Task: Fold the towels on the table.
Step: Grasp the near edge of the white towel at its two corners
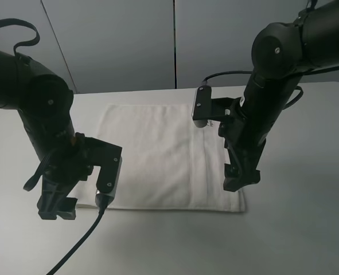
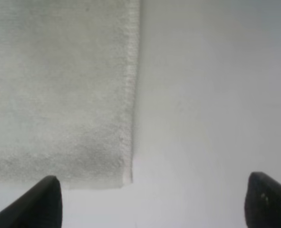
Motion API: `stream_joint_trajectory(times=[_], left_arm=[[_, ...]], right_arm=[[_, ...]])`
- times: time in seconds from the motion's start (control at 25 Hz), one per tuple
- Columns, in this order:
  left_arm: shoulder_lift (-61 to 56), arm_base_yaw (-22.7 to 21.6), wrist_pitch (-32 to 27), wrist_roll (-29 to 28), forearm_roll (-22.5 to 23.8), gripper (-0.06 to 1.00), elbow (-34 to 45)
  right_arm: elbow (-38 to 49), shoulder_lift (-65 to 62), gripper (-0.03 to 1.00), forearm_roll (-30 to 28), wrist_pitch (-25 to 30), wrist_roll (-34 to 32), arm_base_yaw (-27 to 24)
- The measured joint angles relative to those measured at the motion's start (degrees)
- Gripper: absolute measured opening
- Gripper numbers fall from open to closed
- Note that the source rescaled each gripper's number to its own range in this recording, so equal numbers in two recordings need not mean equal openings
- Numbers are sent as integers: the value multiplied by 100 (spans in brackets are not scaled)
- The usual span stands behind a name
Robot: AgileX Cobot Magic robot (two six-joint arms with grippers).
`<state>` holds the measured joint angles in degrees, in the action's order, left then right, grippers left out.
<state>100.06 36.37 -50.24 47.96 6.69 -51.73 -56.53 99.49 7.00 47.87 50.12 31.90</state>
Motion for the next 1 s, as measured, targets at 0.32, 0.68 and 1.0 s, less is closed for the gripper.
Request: stream_joint_trajectory(times=[0.32, 0.68, 1.0], left_arm=[[248, -357, 238, -122, -40, 98, 9], [671, -374, 266, -122, -63, 98, 9], [914, -374, 391, -134, -63, 98, 9]], right_arm=[[0, 5, 100, 0, -151, 14, 0], [0, 336, 100, -12, -338, 14, 0], [0, 442, 100, -164, -453, 2, 0]])
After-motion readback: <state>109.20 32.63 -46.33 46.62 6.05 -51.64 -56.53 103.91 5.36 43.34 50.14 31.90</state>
